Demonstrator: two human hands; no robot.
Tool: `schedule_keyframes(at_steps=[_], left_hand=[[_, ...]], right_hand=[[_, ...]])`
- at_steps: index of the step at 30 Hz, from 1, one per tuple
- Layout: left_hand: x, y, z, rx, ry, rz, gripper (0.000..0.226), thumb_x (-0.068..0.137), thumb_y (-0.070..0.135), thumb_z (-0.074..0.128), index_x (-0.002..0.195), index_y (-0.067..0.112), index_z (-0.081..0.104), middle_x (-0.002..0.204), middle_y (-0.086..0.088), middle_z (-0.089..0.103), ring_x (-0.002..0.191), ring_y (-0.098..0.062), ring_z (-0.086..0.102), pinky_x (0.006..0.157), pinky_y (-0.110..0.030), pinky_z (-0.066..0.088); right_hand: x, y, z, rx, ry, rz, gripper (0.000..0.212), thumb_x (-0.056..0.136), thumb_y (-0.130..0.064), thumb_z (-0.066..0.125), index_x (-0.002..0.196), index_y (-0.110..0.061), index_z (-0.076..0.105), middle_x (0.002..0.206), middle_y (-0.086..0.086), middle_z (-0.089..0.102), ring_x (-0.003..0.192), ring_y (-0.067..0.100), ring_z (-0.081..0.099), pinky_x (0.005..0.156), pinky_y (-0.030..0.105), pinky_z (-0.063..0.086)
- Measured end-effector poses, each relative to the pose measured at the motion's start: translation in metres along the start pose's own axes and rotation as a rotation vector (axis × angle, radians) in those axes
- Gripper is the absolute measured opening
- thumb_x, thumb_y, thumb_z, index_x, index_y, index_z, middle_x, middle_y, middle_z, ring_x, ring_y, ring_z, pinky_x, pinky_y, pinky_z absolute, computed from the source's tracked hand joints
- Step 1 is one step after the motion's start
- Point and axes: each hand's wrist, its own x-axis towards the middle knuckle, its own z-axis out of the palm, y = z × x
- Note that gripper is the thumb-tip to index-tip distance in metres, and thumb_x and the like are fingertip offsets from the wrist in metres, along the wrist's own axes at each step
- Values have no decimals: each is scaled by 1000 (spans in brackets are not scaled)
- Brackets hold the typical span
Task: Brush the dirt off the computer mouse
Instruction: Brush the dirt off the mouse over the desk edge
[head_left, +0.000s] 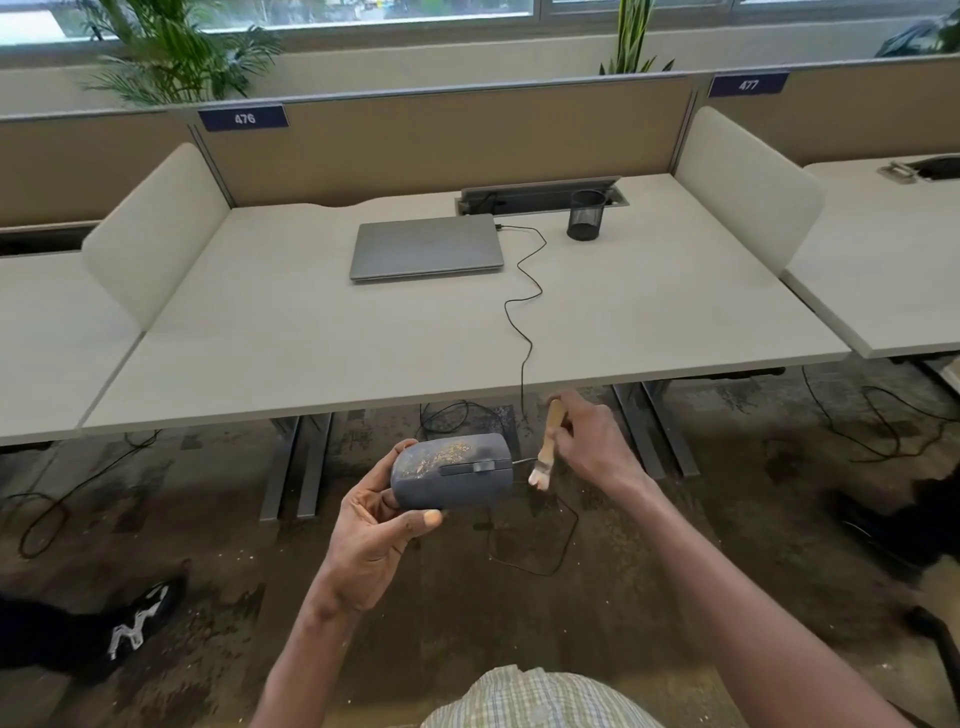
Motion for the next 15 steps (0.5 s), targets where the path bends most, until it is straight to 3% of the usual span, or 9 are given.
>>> schedule_keyframes(at_steps=[2,5,10,13,15], left_hand=[[0,1,-4,-8,17,3,72,69,-17,67,125,27,75,123,-13,75,107,-23,75,83,-31,65],[2,3,-7,-15,23,3,72,69,-18,67,126,25,74,121,-13,75,104,-23,75,82,-31,65],[6,3,-1,25,30,-10,78,65,-13,76,135,19,61,120,-12,76,105,-21,76,84,-31,65],[7,3,3,37,39,-26,79,66,-11,78,136,20,61,122,-11,76,107,-21,75,83,-29,65],[7,2,3,39,39,-30,78,69,-13,81,137,20,60,122,-12,76,108,-22,75,83,-28,64]], right_hand=[[-1,3,-2,-96,128,-51,14,100,-5,57,113,-5,60,80,10,70,59,12,65,45,24,54],[1,5,-14,-153,277,-82,11,99,-6,59,108,-1,58,76,11,69,60,19,68,44,31,57],[3,5,-38,-1,459,-25,19,98,-7,62,116,-6,59,85,11,72,70,24,71,59,34,61],[-2,-5,-48,110,475,-45,24,96,-9,66,118,-10,58,88,-2,68,76,18,71,60,11,54],[-9,-16,-53,160,451,-61,30,96,-11,67,123,-14,55,91,-6,67,80,16,71,62,11,53]])
